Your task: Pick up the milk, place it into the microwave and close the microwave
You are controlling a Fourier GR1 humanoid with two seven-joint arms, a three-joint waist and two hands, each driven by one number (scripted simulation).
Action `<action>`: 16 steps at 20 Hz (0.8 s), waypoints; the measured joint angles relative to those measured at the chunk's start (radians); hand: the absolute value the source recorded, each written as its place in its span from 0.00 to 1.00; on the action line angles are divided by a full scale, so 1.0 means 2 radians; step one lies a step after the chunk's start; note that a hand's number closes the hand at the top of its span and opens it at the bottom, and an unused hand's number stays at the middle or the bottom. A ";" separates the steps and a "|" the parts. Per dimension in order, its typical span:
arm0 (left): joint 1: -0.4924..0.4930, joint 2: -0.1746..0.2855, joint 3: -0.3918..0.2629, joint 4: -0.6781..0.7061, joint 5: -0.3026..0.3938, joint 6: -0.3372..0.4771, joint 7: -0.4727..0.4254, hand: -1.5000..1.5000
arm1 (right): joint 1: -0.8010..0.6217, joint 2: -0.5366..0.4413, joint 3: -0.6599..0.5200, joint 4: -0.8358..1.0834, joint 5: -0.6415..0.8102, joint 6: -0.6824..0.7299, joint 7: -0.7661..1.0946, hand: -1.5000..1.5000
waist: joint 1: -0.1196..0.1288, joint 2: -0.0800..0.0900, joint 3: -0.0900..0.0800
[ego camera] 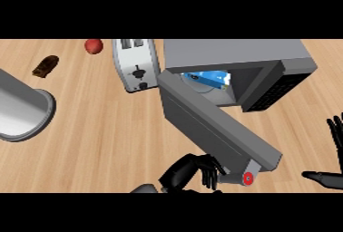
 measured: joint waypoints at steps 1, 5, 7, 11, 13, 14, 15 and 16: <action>-0.008 -0.002 -0.006 0.000 0.011 0.010 -0.001 0.00 | 0.001 -0.004 0.000 -0.006 -0.005 0.004 0.004 0.00 | -0.004 0.000 0.000; -0.046 -0.006 -0.022 0.001 0.055 0.047 0.002 1.00 | -0.004 -0.003 0.011 -0.034 -0.013 0.008 0.019 0.00 | -0.020 0.002 -0.001; -0.068 -0.004 -0.023 0.009 0.072 0.061 0.003 1.00 | -0.008 -0.004 0.015 -0.044 -0.017 0.010 0.025 0.00 | -0.027 0.004 -0.001; -0.106 0.000 -0.022 0.030 0.102 0.086 0.010 1.00 | -0.018 -0.010 0.023 -0.062 -0.025 0.018 0.042 0.00 | -0.044 0.009 0.000; -0.127 0.000 -0.018 0.036 0.112 0.098 0.007 1.00 | -0.021 -0.013 0.029 -0.071 -0.027 0.023 0.049 0.00 | -0.052 0.011 -0.001; -0.139 -0.001 -0.015 0.037 0.116 0.104 0.004 1.00 | -0.022 -0.015 0.032 -0.075 -0.028 0.026 0.053 0.00 | -0.057 0.011 -0.001; -0.150 -0.002 -0.012 0.039 0.120 0.110 0.001 1.00 | -0.024 -0.016 0.035 -0.080 -0.030 0.028 0.056 0.00 | -0.062 0.011 -0.001; -0.163 -0.004 -0.007 0.041 0.125 0.114 -0.001 1.00 | -0.025 -0.018 0.037 -0.085 -0.031 0.030 0.059 0.00 | -0.067 0.012 -0.001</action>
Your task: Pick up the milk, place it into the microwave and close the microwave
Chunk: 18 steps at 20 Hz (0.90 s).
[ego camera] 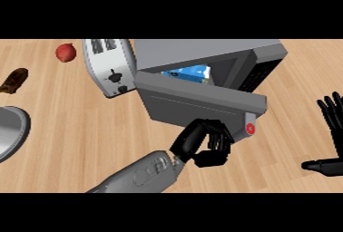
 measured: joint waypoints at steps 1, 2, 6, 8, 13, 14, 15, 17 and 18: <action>-0.011 -0.001 0.003 0.003 0.004 0.005 -0.002 1.00 | -0.002 -0.002 0.002 -0.004 -0.001 0.001 0.003 0.00 | -0.004 0.001 0.000; -0.021 -0.002 0.005 0.007 0.009 0.009 -0.003 1.00 | -0.007 -0.004 0.004 -0.009 -0.002 0.002 0.007 0.00 | -0.008 0.002 0.000; -0.061 -0.004 0.017 0.022 0.030 0.023 -0.005 1.00 | -0.021 -0.011 0.004 -0.021 -0.012 0.006 0.017 0.00 | -0.024 0.007 0.001; -0.077 -0.003 0.022 0.032 0.039 0.029 -0.005 1.00 | -0.028 -0.013 0.004 -0.026 -0.017 0.009 0.021 0.00 | -0.032 0.010 0.002; -0.114 -0.001 0.034 0.060 0.061 0.039 -0.005 1.00 | -0.046 -0.021 0.006 -0.039 -0.034 0.023 0.036 0.00 | -0.048 0.017 0.003; -0.121 0.000 0.037 0.066 0.065 0.041 -0.003 1.00 | -0.048 -0.023 0.007 -0.041 -0.036 0.026 0.039 0.00 | -0.051 0.018 0.003; -0.127 0.001 0.039 0.072 0.068 0.043 -0.004 1.00 | -0.052 -0.023 0.008 -0.044 -0.040 0.028 0.042 0.00 | -0.054 0.019 0.003; -0.138 0.003 0.044 0.083 0.077 0.046 -0.002 1.00 | -0.059 -0.024 0.012 -0.049 -0.045 0.033 0.048 0.00 | -0.059 0.022 0.003; -0.144 0.004 0.046 0.089 0.081 0.047 -0.002 1.00 | -0.061 -0.025 0.013 -0.050 -0.048 0.036 0.051 0.00 | -0.060 0.023 0.003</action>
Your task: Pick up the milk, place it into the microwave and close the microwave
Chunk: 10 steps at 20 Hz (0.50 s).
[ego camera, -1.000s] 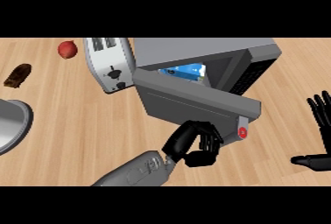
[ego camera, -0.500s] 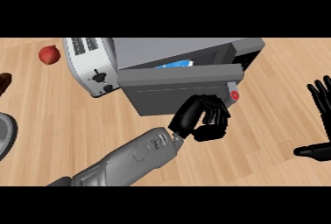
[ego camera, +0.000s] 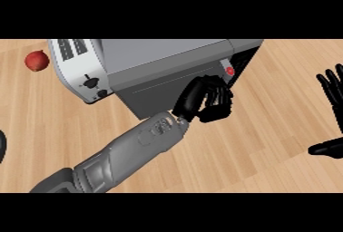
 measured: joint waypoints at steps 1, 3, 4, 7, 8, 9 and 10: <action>-0.001 0.001 0.002 0.002 0.004 0.003 -0.002 1.00 | -0.002 -0.002 0.000 -0.002 -0.003 0.003 0.003 0.00 | -0.003 0.000 0.000; 0.000 0.003 0.000 0.000 0.011 0.008 -0.004 1.00 | -0.010 -0.006 0.000 -0.006 -0.009 0.008 0.009 0.00 | -0.005 0.000 0.000; 0.000 0.004 -0.001 -0.001 0.013 0.011 -0.005 1.00 | -0.014 -0.009 0.001 -0.008 -0.012 0.010 0.013 0.00 | -0.006 0.000 0.000; 0.002 0.008 -0.003 -0.005 0.021 0.022 -0.006 1.00 | -0.021 -0.012 0.005 -0.014 -0.021 0.021 0.023 0.00 | -0.011 0.001 0.001; 0.002 0.009 -0.004 -0.006 0.023 0.025 -0.007 1.00 | -0.024 -0.013 0.007 -0.017 -0.025 0.025 0.027 0.00 | -0.012 0.001 0.001; 0.002 0.009 -0.004 -0.007 0.025 0.029 -0.007 1.00 | -0.026 -0.013 0.010 -0.019 -0.029 0.030 0.031 0.00 | -0.012 0.001 0.002; 0.002 0.010 -0.005 -0.008 0.027 0.032 -0.007 1.00 | -0.028 -0.013 0.013 -0.022 -0.032 0.033 0.036 0.00 | -0.013 0.001 0.002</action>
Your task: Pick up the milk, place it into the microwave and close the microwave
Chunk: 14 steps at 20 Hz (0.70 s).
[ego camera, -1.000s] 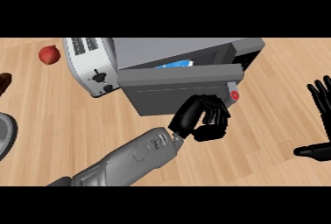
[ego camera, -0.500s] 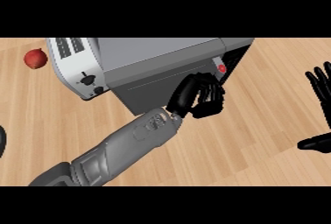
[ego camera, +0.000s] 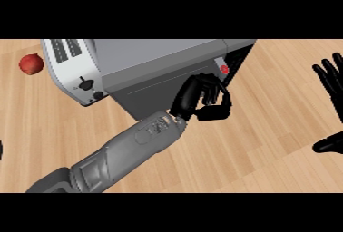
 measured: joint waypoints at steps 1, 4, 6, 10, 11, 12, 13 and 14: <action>0.000 0.001 -0.001 -0.001 0.002 0.003 -0.001 1.00 | -0.002 -0.002 0.002 -0.002 -0.003 0.005 0.005 0.00 | -0.001 0.000 0.000; -0.001 0.002 -0.003 -0.002 0.006 0.011 -0.004 1.00 | -0.008 -0.006 0.010 -0.009 -0.010 0.016 0.019 0.00 | -0.003 0.001 0.000; -0.001 0.003 -0.005 -0.002 0.010 0.017 -0.003 1.00 | -0.013 -0.012 0.016 -0.017 -0.010 0.023 0.027 1.00 | -0.005 0.001 0.000; -0.003 0.002 -0.007 0.000 0.018 0.023 -0.004 1.00 | -0.028 -0.023 0.036 -0.047 -0.008 0.045 0.039 1.00 | -0.006 0.000 0.000; -0.003 0.002 -0.008 0.001 0.019 0.024 -0.004 1.00 | -0.031 -0.024 0.042 -0.056 -0.008 0.050 0.043 1.00 | -0.006 0.000 0.000; -0.004 0.002 -0.008 0.002 0.021 0.025 -0.004 1.00 | -0.034 -0.026 0.048 -0.065 -0.008 0.055 0.046 1.00 | -0.007 -0.001 0.000; -0.004 0.002 -0.009 0.002 0.023 0.026 -0.004 1.00 | -0.036 -0.027 0.053 -0.074 -0.008 0.059 0.050 1.00 | -0.007 -0.001 0.000; -0.004 0.002 -0.010 0.003 0.024 0.027 -0.005 1.00 | -0.039 -0.028 0.058 -0.083 -0.008 0.063 0.054 1.00 | -0.008 -0.001 0.000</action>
